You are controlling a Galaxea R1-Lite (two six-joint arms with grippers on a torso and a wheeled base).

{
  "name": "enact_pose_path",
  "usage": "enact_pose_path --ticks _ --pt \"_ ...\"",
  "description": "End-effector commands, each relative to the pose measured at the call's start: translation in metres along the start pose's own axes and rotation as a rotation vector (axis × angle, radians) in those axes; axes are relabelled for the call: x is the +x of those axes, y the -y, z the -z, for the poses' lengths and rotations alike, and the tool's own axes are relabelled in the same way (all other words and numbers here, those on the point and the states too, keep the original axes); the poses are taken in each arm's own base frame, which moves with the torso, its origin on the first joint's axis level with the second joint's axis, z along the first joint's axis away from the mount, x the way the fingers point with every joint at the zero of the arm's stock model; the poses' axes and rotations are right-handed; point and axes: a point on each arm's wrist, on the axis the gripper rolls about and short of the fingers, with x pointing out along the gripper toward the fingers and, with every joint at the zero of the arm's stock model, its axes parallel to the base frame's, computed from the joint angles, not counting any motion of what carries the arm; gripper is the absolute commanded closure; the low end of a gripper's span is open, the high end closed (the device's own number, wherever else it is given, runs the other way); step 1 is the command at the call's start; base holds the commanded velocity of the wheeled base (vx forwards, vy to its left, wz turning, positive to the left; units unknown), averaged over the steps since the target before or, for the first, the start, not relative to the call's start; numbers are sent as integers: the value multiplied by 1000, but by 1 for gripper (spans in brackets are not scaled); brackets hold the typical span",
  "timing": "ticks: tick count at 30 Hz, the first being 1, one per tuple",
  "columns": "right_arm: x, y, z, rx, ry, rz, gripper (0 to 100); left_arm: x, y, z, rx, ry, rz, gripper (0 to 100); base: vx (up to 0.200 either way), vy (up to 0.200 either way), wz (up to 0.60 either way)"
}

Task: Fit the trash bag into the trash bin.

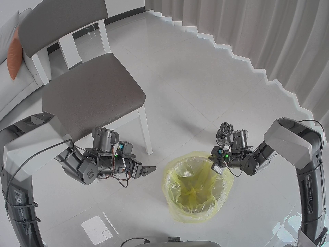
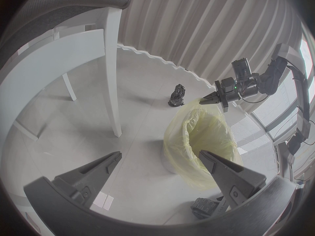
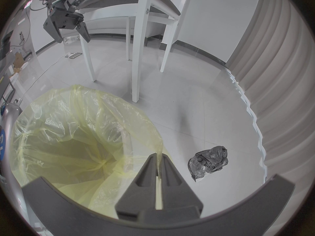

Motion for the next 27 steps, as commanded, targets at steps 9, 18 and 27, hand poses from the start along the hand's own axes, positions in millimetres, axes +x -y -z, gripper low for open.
enact_pose_path --ticks 9,18,27 --pt "4 -8 5 2 -14 -22 0 4 0 4 -4 -8 2 0 0 0 0" --pt "-23 8 -20 89 73 7 0 5 0 2 0 1 2 0 0 0 0" --pt "-53 37 -20 291 145 -5 0 4 4 0 10 10 8 0 0 0 0"
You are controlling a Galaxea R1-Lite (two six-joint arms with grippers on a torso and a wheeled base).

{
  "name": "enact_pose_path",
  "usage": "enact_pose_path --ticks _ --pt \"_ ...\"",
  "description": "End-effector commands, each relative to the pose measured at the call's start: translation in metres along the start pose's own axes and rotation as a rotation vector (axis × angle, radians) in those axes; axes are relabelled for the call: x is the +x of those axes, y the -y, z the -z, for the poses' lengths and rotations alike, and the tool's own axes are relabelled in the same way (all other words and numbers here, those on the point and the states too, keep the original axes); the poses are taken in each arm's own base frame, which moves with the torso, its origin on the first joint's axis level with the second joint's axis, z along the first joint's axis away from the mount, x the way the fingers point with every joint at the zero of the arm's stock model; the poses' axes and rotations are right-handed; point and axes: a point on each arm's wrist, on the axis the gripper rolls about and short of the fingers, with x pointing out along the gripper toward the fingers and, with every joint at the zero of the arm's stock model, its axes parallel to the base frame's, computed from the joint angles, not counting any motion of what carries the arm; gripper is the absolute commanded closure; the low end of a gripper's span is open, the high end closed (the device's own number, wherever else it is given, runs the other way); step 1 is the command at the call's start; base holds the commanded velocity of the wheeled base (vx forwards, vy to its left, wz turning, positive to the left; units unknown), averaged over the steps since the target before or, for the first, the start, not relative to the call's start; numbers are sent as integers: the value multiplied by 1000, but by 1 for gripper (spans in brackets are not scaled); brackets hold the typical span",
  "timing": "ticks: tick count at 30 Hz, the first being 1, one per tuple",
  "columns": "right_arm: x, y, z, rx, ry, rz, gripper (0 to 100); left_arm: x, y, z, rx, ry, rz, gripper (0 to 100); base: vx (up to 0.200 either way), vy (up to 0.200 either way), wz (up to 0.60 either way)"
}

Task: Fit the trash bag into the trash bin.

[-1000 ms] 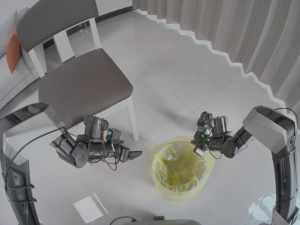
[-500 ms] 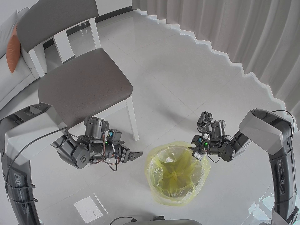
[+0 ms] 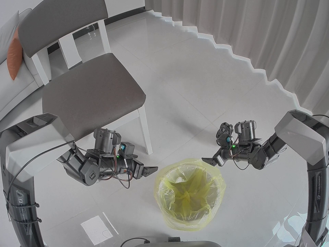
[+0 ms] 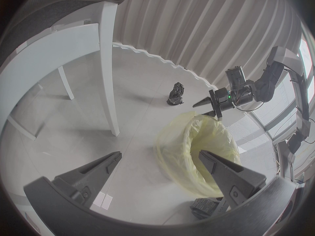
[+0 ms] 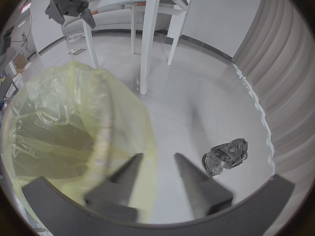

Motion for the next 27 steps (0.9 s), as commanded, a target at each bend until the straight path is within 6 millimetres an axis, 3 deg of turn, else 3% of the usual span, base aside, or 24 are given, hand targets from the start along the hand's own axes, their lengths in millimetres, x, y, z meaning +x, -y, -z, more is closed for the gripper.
enact_pose_path --ticks 1,8,15,19,27 --pt "-24 20 -7 52 34 30 0 -1 1 -1 4 5 1 0 0 0 0" --pt "-59 21 -8 255 72 -67 0 -5 0 -5 6 17 -4 0 0 0 0" --pt "-77 16 22 280 -13 -72 0 -20 1 -17 17 57 -9 0 0 0 0" --pt "-78 12 31 267 -39 -81 0 -22 -1 -18 15 62 -15 0 0 0 0" --pt "-59 6 55 249 -105 -116 0 -23 -2 -20 22 83 -18 0 0 0 0"
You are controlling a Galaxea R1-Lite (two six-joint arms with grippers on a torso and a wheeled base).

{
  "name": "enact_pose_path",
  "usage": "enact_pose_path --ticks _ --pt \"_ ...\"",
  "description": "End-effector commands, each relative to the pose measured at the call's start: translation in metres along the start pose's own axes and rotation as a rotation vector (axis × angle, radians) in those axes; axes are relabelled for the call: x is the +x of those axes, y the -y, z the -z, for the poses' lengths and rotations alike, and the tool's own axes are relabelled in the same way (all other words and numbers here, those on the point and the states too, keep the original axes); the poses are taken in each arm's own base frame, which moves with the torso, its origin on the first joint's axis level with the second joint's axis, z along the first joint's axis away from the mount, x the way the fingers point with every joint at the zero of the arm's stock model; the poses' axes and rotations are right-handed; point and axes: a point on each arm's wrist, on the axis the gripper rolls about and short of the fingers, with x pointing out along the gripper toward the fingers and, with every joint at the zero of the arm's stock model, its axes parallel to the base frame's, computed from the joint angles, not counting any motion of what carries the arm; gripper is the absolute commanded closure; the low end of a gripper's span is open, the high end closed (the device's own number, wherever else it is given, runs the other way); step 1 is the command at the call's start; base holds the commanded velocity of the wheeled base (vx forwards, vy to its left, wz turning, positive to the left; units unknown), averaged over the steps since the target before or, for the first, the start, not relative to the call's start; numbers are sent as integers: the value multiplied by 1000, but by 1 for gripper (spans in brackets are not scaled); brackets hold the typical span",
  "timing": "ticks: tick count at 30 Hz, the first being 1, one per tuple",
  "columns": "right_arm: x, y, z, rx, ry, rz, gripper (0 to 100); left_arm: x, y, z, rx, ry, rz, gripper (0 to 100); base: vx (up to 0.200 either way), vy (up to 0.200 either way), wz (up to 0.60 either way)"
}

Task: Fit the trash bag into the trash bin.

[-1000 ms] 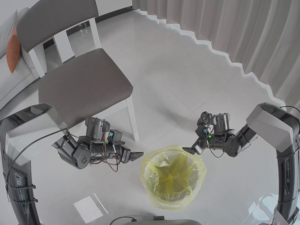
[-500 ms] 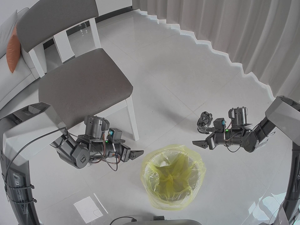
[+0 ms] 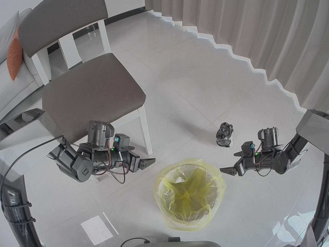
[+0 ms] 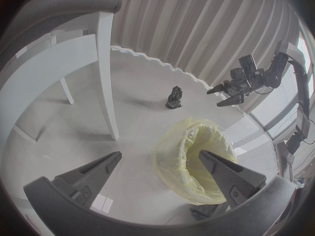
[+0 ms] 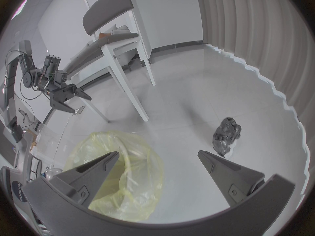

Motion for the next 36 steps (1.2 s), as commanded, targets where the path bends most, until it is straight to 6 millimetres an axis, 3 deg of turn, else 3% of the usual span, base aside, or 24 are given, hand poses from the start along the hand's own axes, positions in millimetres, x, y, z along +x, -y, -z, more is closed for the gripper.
enact_pose_path --ticks 1,27,36 --pt "15 1 15 4 -42 -17 0 -1 0 -2 3 13 -2 0 0 0 0" --pt "91 35 28 48 -120 -46 0 -5 -8 1 -8 14 -7 0 0 0 0" --pt "92 38 21 45 -122 -48 0 -3 -8 2 -10 10 -2 0 0 0 0"
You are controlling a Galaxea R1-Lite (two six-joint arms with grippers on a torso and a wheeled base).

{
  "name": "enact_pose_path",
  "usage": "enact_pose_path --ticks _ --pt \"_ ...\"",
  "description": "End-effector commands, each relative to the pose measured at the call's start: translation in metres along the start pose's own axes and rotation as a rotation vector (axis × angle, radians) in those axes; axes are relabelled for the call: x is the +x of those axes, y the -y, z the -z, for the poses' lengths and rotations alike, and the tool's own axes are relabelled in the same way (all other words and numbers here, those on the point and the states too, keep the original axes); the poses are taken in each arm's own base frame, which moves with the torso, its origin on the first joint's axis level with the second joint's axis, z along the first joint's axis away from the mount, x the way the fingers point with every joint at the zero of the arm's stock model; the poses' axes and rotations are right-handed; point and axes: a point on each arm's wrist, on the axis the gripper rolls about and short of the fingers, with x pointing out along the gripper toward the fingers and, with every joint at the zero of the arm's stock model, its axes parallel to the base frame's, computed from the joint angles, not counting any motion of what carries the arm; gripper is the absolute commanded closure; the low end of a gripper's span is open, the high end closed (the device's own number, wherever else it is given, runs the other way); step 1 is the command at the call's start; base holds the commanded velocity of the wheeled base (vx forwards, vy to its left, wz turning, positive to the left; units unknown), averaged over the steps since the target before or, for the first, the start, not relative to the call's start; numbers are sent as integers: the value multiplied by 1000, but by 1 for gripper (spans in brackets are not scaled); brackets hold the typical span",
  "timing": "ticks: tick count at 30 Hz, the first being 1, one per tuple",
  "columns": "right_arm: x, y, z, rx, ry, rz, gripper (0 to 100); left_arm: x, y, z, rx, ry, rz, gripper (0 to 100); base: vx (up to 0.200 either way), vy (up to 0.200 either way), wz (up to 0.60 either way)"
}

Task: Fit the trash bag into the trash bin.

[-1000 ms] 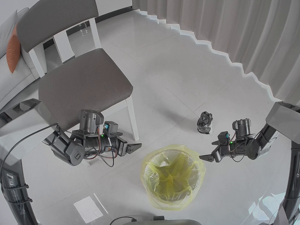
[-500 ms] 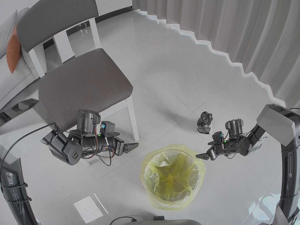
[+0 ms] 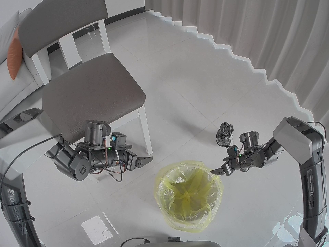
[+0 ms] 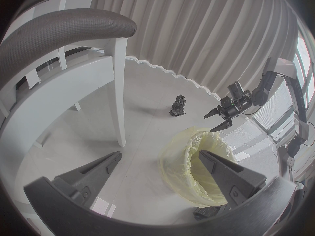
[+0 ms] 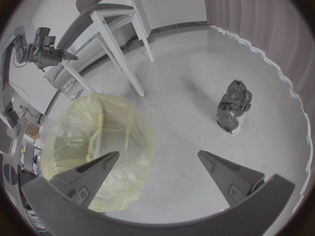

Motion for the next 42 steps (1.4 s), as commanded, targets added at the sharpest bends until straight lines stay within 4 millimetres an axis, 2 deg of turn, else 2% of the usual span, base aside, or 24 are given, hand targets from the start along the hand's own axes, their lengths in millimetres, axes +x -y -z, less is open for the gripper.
enact_pose_path --ticks 1,3,5,7,8,11,15,17,21,25,27,32,37,42 --pt "-12 2 -7 -3 19 15 0 1 0 2 -2 -5 2 0 0 0 0" --pt "-28 9 -17 -4 47 41 0 0 1 1 -2 -2 2 0 0 0 0" --pt "-28 9 -17 -4 47 41 0 0 1 1 -2 -2 2 0 0 0 0" --pt "-56 20 -34 5 72 78 0 -5 2 -3 3 14 4 0 0 0 0" --pt "-62 22 -38 7 75 85 0 -8 3 -3 3 14 5 0 0 0 0" --pt "-72 31 -49 10 90 105 0 -14 7 -3 -4 14 15 0 0 0 0" --pt "-83 53 -61 20 113 152 0 -25 9 -6 -8 24 11 0 0 0 0" --pt "-82 58 -62 27 108 159 0 -27 9 -7 -7 28 9 0 0 0 0" --pt "-69 89 -67 40 108 222 0 -33 10 -11 -6 39 3 0 0 0 0" --pt "-62 104 -69 47 104 242 0 -33 9 -9 -7 35 -1 0 0 0 0" --pt "-57 119 -72 60 96 250 0 -33 9 -10 -5 39 -3 0 0 0 0" --pt "-31 122 -37 121 -20 198 0 -37 12 -7 -12 31 3 0 0 0 0" --pt "-25 123 -29 121 -35 192 0 -34 14 -6 -48 74 -7 0 0 0 0" --pt "-28 126 -29 106 -32 198 0 -31 5 0 -49 141 -35 0 80 80 0"
